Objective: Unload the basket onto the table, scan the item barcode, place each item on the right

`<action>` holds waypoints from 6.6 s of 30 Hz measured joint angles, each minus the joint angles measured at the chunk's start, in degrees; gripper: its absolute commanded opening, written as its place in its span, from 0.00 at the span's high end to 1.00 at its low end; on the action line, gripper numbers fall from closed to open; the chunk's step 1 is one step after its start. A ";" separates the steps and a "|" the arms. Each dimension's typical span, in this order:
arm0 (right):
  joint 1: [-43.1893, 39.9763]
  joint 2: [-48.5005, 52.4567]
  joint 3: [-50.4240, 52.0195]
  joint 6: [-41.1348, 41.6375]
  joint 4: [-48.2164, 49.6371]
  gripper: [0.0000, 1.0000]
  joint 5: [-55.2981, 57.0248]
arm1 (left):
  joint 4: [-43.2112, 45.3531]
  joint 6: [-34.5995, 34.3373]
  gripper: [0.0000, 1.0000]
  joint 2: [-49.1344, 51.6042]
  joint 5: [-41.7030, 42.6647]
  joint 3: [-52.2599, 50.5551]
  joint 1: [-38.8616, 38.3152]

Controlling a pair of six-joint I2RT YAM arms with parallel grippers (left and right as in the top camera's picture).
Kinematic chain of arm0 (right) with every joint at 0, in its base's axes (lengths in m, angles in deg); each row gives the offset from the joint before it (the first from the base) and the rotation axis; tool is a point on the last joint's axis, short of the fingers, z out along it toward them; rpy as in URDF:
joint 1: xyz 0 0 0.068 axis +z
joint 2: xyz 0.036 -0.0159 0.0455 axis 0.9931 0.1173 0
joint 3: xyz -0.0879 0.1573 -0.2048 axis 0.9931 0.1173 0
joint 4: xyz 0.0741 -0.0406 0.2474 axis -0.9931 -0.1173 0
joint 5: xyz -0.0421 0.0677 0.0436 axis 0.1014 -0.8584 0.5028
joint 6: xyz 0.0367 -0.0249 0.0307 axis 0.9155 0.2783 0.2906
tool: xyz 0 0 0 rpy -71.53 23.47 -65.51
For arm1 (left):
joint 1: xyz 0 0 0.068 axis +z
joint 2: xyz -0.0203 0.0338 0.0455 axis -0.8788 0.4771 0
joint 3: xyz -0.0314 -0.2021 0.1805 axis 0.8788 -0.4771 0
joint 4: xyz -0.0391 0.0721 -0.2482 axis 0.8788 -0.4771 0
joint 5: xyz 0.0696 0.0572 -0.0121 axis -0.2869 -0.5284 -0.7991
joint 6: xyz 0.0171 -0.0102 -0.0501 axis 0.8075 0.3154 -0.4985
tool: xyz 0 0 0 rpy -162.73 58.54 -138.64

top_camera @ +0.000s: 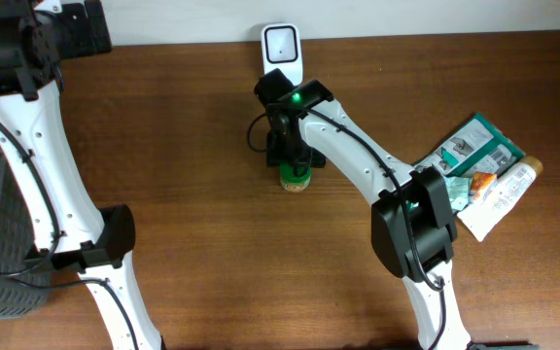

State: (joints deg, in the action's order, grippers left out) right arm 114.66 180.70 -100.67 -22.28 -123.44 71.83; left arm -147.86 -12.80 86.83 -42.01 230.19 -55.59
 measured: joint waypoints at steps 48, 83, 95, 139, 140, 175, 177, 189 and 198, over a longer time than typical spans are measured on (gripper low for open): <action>-0.07 0.22 0.09 3.52 0.87 0.25 -2.01 | 0.00 0.00 0.01 0.00 0.00 0.00 0.00; -0.07 0.31 -6.73 -21.27 -7.02 0.42 -3.89 | 0.00 0.00 0.01 0.00 0.00 0.00 0.02; -0.07 0.28 -8.55 -62.27 -10.34 0.38 -4.04 | 0.00 0.00 0.01 0.00 0.00 0.00 0.00; -24.39 -9.14 -7.48 -38.88 1.27 0.56 -72.26 | 0.00 0.00 0.01 0.00 0.00 0.00 0.00; -26.08 -9.60 -7.61 -38.95 1.07 0.56 -75.34 | 0.00 0.00 0.01 0.00 0.00 0.00 0.02; -6.29 0.76 -7.63 -60.37 40.17 0.52 12.22 | -0.02 0.00 0.01 0.00 -0.02 0.00 0.00; -6.62 2.78 -7.63 -67.89 45.20 0.46 13.38 | 0.00 0.00 0.01 0.00 0.00 0.00 0.00; -7.63 10.38 -7.63 -100.69 60.65 0.39 14.10 | 0.00 0.00 0.01 0.00 0.00 0.00 0.00; -8.55 10.73 -7.63 -105.44 64.02 0.39 13.94 | -0.02 0.00 0.01 0.00 0.00 0.00 0.00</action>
State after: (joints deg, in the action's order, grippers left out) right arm 106.12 191.43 -108.30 -127.72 -59.43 85.77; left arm -147.88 -12.80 86.83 -42.01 230.19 -55.59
